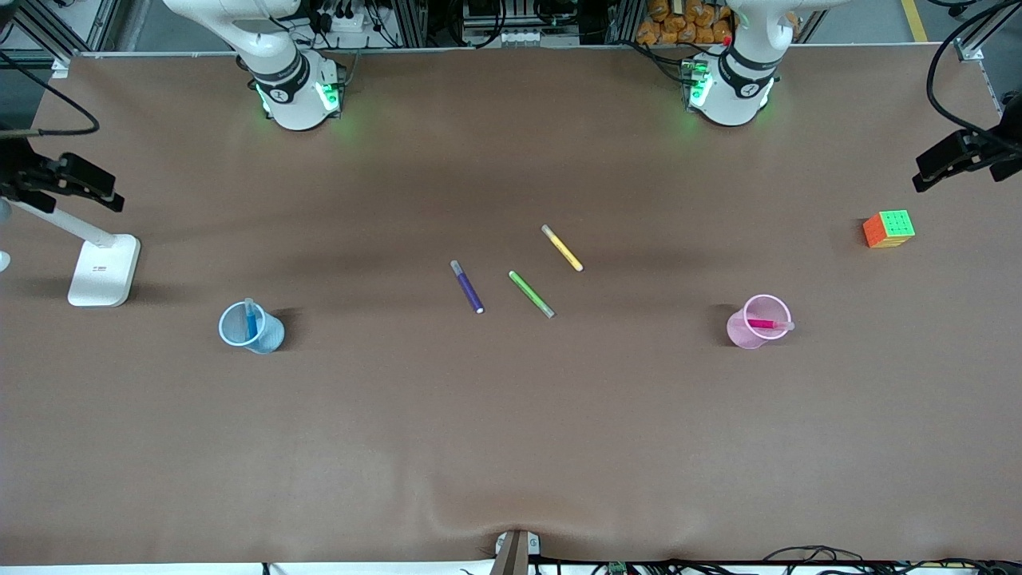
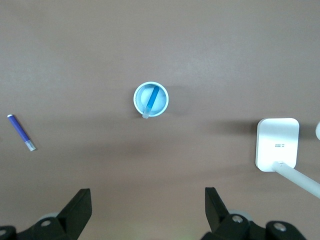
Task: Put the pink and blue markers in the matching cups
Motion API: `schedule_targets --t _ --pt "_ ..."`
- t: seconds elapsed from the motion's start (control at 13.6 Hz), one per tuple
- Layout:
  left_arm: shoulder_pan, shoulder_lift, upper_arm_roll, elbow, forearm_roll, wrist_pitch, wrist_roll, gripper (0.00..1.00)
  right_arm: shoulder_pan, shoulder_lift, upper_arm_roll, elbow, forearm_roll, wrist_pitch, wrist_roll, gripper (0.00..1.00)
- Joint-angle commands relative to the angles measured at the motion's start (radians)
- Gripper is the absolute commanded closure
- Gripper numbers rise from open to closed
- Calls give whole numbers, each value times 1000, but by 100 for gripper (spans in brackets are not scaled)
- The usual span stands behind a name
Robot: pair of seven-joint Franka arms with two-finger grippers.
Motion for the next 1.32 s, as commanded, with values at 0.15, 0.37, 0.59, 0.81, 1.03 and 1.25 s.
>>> schedule_targets --t 0.15,0.37,0.59,0.81,1.03,1.25 --pt "-16 -39 15 -33 -19 -4 23 0 -6 -10 5 39 6 -42 -4 0" --pt "-18 -40 11 -35 -19 -49 23 0 -8 -10 4 39 4 -38 -4 0" --pt "-18 -71 -7 -74 -19 -44 13 0 -6 -10 5 39 4 -39 -4 0" --pt "-13 -85 -14 -87 -81 -31 -4 0 -6 -10 5 39 4 -42 -6 0" --pt "-12 -86 -14 -88 -88 -37 -9 0 -6 -9 5 39 4 -41 -7 0" --pt "-15 -80 -15 -76 -86 -44 -90 0 -6 -9 4 39 3 -38 -7 0"
